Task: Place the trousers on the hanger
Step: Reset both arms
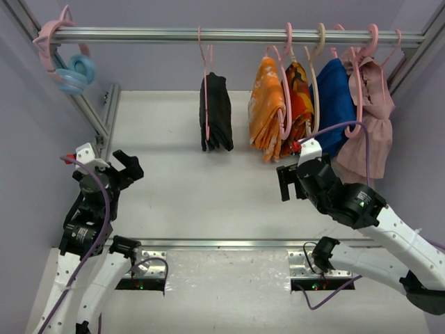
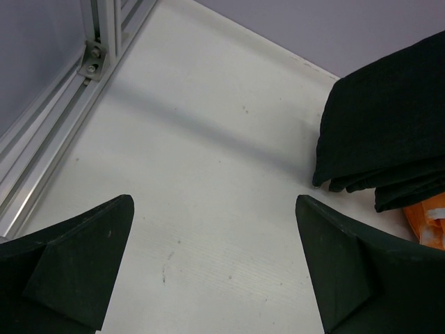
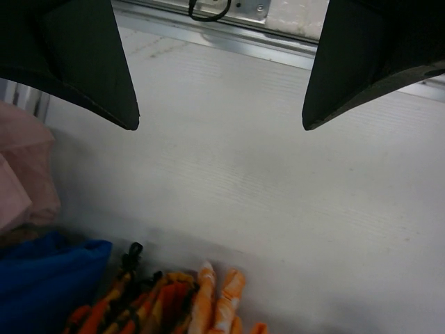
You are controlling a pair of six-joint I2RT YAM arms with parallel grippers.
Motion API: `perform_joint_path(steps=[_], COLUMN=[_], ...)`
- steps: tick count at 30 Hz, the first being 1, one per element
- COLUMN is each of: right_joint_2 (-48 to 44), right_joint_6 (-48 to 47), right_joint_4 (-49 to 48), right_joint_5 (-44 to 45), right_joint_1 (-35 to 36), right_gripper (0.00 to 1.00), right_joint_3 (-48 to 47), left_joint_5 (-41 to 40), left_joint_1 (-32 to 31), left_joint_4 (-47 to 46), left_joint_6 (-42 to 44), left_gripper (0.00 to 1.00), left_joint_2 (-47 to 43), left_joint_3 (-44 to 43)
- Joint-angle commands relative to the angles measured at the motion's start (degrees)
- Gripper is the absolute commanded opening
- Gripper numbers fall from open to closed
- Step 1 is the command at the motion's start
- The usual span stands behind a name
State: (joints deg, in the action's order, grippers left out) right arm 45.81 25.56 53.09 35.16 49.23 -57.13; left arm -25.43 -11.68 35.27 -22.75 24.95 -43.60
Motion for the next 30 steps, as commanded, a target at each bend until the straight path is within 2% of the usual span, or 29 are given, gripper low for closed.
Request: perform_joint_path(steps=[1,8,14,30], right_joint_2=[-5.47,-14.15,-19.57,-21.44], right_joint_6=[3.50,3.62,4.40,4.37], right_joint_4=[3.57,4.26,3.96,3.85], right_joint_5=[8.87,9.09,10.82,9.82], right_joint_1=[-0.07,-0.01,-0.10,-0.10], right_gripper=[0.99,0.99,0.99,0.99], right_joint_3=[2.55,7.48,10.54,10.62], left_joint_5=[-1.90,-4.10,-3.66,-3.09], left_joint_1=[-0.71,-2.16,-2.21,-2.27], left_joint_4=[-3.04,-3.24,-3.28,-3.54], left_joint_6=[-0.34,-1.16,-1.16,-1.16], left_gripper=[1.00,1.00,1.00,1.00], left_joint_2=[-2.63,-8.21,-8.87,-10.01], left_joint_3=[1.17,3.30,3.34,3.52])
